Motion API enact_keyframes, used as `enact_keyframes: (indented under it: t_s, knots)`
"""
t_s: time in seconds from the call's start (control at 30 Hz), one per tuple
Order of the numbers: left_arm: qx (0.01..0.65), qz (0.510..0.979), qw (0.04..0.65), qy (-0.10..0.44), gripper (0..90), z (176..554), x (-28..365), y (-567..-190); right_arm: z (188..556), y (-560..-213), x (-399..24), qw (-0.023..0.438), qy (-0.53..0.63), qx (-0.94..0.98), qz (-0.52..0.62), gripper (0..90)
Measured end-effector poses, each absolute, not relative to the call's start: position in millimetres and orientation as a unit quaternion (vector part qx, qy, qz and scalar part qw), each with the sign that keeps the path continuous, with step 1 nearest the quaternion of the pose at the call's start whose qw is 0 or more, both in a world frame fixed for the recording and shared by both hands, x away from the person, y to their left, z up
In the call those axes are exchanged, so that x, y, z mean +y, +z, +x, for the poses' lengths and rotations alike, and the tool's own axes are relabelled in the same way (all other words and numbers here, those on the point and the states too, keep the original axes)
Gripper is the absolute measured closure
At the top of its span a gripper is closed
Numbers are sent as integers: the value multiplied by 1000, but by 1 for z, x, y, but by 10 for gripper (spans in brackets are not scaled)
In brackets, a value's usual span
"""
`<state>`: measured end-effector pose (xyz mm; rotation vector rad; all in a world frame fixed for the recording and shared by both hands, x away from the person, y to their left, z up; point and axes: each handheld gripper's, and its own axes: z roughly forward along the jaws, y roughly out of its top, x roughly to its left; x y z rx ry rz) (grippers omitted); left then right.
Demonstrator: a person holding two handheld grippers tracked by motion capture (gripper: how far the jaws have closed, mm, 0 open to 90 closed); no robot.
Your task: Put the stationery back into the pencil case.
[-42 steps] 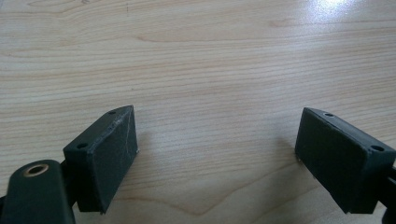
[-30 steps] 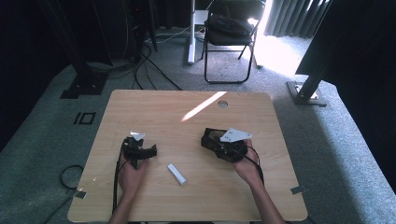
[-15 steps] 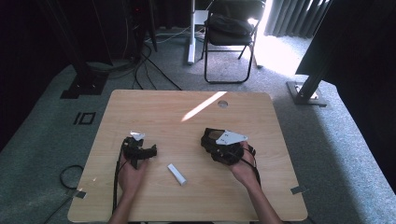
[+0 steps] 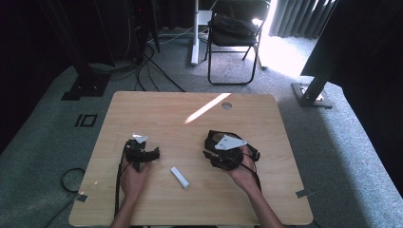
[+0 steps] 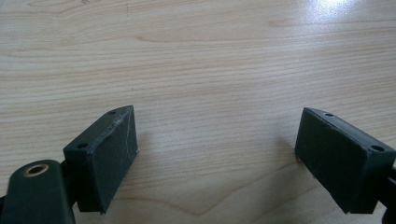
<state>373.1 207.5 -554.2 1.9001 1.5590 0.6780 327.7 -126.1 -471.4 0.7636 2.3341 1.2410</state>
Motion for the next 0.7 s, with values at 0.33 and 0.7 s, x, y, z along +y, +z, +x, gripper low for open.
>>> enact_keyframes:
  t_s: [0.33, 0.7]
  knots:
    - [585, 713, 292, 254, 133, 373, 208, -554, 326, -473, -120, 187, 446, 833, 268, 559]
    - [585, 713, 292, 254, 133, 373, 208, -554, 323, -476, -114, 181, 448, 835, 264, 546]
